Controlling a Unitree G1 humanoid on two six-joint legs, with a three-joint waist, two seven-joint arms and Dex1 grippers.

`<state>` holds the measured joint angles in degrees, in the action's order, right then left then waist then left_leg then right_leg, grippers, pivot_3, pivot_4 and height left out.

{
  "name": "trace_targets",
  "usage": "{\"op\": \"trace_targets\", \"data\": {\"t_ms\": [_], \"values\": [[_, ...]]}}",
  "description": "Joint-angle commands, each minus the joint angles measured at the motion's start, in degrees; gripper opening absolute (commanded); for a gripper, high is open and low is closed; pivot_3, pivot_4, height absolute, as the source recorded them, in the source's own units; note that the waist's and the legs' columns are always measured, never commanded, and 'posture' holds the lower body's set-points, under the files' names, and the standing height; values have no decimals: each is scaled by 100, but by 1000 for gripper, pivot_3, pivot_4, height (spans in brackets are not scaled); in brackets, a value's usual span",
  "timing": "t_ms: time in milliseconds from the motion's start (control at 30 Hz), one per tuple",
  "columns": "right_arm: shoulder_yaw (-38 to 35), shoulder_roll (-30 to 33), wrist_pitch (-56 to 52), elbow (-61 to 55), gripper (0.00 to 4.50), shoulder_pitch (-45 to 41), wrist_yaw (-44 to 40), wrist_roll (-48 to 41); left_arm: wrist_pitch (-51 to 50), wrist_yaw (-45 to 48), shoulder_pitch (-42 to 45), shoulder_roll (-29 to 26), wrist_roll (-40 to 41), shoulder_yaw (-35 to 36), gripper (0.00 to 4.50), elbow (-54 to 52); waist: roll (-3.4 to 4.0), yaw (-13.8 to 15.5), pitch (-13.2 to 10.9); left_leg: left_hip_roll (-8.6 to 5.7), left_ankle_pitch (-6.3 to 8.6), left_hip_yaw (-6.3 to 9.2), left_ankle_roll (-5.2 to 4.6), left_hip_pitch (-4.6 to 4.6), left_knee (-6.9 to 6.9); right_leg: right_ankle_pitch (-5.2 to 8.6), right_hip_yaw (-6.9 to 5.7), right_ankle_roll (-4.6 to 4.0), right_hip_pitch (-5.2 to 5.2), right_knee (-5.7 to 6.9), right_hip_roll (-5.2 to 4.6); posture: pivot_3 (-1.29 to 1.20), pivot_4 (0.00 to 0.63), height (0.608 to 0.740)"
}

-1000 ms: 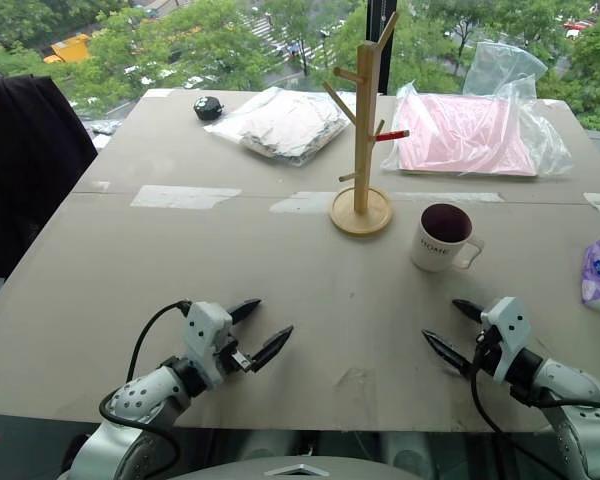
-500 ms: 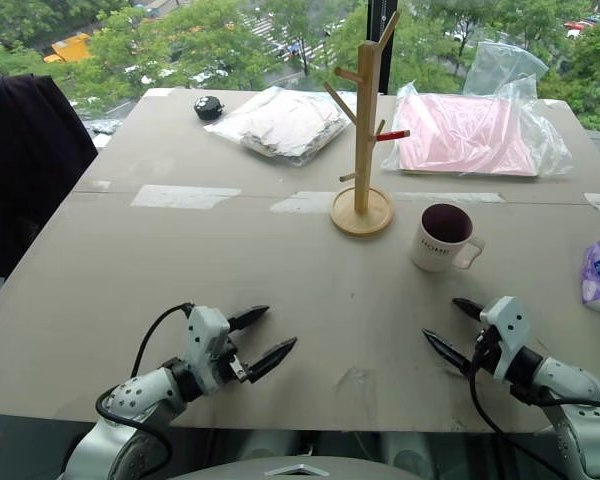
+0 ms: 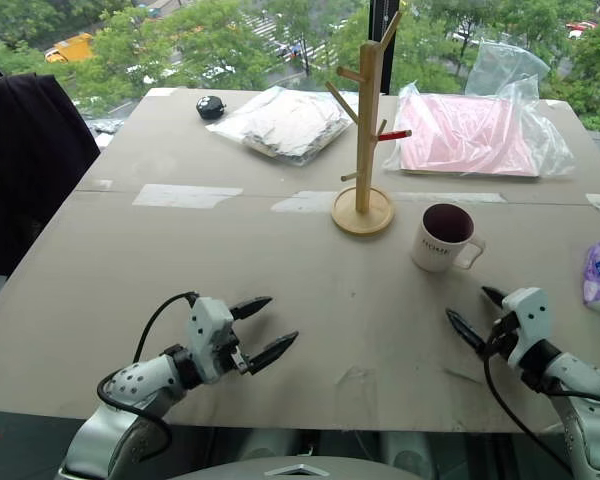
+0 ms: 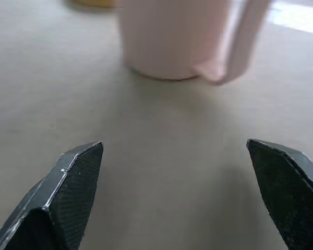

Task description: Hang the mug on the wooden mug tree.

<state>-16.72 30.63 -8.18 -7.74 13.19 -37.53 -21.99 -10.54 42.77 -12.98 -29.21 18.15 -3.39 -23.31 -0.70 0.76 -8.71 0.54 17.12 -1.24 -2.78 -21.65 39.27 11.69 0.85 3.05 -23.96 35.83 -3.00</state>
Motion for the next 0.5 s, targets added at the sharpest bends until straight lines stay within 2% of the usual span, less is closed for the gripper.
{"op": "trace_targets", "data": {"t_ms": [33, 300, 500], "values": [[-409, -145, -152, 86, 4455, -392, 423, -263, -560, 245, 635, -260, 280, -196, 4500, -660, -1, -4, -2, 1, 0, 2, 0, -1, -4, -1, -1, -2, 0, 0, 2, 0, 150, 740], [-424, -411, -549, 156, 4455, -933, 614, -589, -1913, 530, 1858, -688, 1144, -375, 4500, -1385, 6, -11, -3, 0, 0, 1, 0, -9, -6, -1, 7, -3, -9, -1, 9, 0, 150, 740], [-328, -488, -642, 371, 4455, -1177, 573, -617, -2231, 472, 2228, -682, 1258, -493, 4500, -1453, 7, -11, -4, -2, 0, 1, 0, -8, -6, -1, 9, -2, -7, 0, 11, 0, 150, 740]]}}
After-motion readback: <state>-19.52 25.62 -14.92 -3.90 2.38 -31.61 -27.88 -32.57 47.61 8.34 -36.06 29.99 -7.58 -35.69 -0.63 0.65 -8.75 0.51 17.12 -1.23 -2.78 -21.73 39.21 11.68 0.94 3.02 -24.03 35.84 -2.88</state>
